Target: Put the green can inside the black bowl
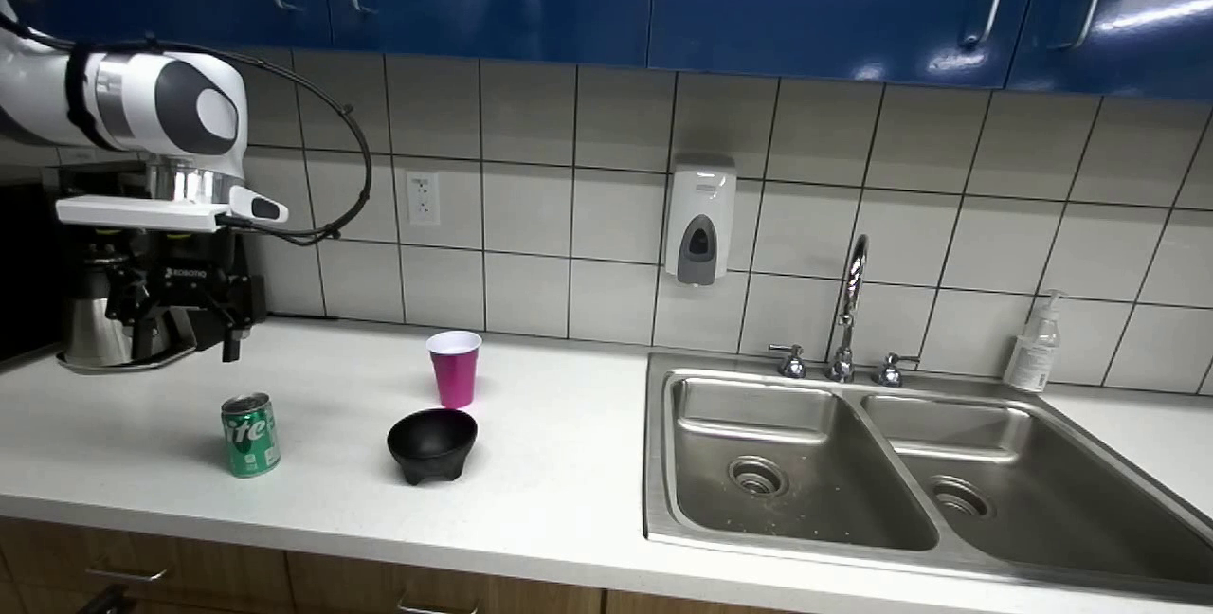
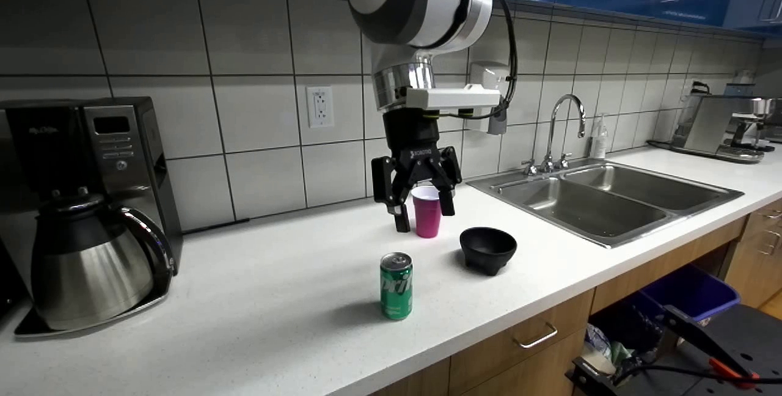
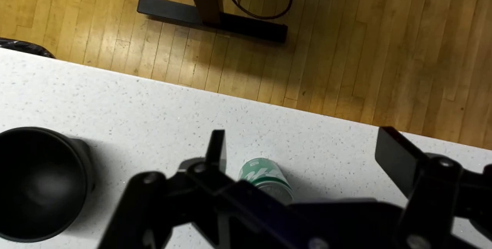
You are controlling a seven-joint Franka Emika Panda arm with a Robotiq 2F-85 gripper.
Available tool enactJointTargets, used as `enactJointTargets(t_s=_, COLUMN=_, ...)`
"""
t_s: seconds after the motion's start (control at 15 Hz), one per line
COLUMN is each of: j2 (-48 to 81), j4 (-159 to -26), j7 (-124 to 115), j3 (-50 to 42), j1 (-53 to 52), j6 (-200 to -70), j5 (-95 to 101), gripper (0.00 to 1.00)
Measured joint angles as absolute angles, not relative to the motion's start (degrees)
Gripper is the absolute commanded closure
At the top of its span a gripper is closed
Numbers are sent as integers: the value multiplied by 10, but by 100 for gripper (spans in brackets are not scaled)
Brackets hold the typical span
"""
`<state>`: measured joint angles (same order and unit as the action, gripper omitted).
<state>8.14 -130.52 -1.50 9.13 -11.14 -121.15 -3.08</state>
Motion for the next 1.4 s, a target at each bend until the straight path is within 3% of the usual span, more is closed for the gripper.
enactJointTargets(t_s=1.4, j2=287, j4=-1161, j7=-45, j3=78, j1=-119, j6=-1221, j5=-9, gripper=0)
